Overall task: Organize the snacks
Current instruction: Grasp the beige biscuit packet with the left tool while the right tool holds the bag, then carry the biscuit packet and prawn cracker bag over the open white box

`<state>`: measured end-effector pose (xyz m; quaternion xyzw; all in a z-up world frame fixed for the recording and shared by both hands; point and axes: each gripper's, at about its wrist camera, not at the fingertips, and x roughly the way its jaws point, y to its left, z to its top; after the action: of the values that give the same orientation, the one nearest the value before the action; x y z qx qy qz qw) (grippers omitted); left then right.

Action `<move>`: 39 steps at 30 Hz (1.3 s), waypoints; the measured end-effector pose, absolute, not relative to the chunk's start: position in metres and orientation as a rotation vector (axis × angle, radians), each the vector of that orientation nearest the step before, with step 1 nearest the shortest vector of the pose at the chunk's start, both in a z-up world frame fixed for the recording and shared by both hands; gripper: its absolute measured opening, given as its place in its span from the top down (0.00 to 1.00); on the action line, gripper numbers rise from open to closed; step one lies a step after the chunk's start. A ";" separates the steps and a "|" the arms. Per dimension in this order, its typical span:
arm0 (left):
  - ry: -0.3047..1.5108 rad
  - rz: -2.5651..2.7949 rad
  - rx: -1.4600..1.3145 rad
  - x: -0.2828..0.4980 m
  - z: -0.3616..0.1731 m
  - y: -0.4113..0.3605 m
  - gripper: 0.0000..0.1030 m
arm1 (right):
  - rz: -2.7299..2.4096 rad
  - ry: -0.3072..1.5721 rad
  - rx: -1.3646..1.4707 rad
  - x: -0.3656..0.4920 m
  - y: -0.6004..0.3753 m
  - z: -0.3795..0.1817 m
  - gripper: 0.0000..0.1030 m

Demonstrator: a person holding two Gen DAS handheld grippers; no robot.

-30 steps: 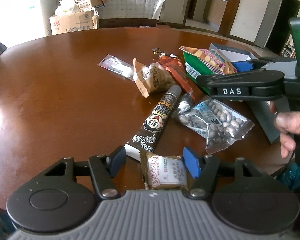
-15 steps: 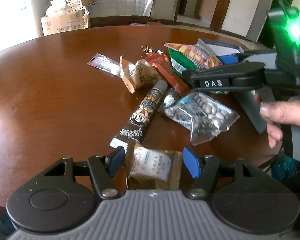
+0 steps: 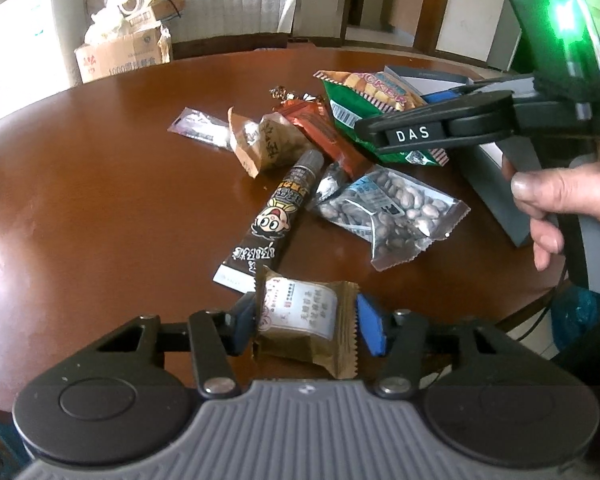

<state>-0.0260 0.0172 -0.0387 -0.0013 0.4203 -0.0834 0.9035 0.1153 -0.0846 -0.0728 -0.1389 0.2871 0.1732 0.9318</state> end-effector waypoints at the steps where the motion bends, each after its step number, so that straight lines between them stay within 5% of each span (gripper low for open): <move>1: 0.867 -0.180 0.000 -0.026 -0.039 0.016 0.52 | 0.356 0.586 -0.281 0.115 -0.085 -0.072 0.40; 5: 0.838 -0.183 -0.013 -0.027 -0.033 0.018 0.62 | 0.361 0.566 -0.266 0.113 -0.089 -0.069 0.42; 39: 0.737 -0.178 -0.043 -0.019 -0.010 0.010 0.64 | 0.379 0.502 -0.156 0.098 -0.110 -0.043 0.45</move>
<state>-0.0194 0.0101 -0.0104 -0.0208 0.3596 -0.0867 0.9288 0.0981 -0.1104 -0.0430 -0.0766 0.2465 0.1863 0.9480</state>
